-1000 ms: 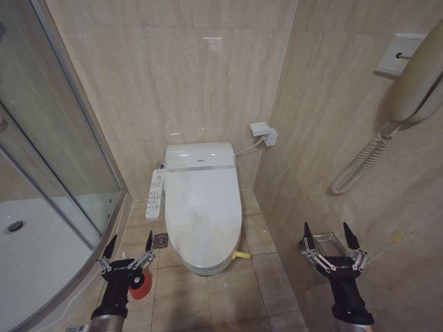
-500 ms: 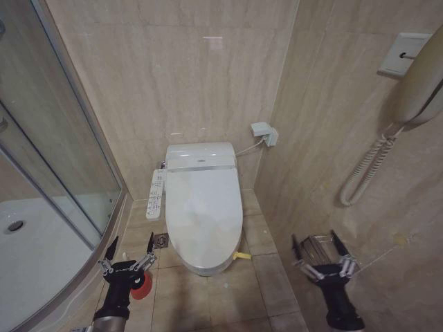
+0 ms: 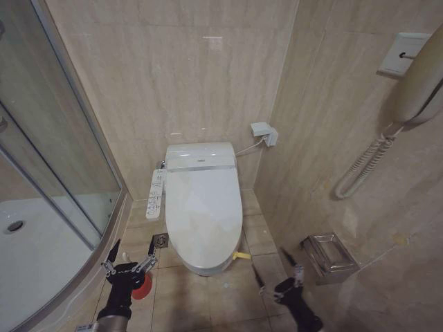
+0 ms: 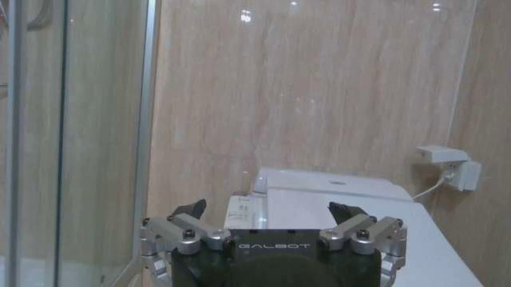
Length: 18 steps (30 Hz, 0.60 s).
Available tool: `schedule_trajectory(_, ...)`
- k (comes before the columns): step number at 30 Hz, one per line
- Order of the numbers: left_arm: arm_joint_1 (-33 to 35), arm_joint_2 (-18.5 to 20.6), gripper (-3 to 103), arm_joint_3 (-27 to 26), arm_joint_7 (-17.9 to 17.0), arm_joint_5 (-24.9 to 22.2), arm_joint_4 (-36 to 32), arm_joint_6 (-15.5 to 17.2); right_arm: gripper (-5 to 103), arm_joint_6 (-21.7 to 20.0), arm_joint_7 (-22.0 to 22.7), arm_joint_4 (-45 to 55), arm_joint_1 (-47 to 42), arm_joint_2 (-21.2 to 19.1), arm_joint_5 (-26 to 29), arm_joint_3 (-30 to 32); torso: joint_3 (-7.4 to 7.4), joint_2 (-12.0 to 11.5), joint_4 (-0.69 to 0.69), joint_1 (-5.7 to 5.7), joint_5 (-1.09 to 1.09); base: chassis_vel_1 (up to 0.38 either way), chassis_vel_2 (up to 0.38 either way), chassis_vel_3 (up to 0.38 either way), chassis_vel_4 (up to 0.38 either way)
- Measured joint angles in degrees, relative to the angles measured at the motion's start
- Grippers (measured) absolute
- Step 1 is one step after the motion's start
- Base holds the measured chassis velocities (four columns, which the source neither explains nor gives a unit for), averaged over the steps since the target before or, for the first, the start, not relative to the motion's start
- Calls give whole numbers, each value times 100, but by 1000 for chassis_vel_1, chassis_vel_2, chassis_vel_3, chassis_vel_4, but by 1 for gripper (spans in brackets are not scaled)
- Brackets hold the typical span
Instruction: Open the toilet lid, clean the toilet bowl with a toilet brush, close the toilet lid, and flush.
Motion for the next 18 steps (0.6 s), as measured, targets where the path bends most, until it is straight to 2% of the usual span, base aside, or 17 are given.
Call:
schedule_trajectory(4, 16, -44, 100, -51, 2, 10, 99, 22, 100, 32, -262, -921, 643, -29, 367, -479, 0, 0, 0, 0, 0, 0, 0, 0, 0)
schedule_trajectory(18, 176, -215, 100, -181, 5, 152, 159, 16, 100, 255, -145, -2739, 1795, 199, 204, -872, 0, 0, -1, 0, 0, 0, 0, 0, 0)
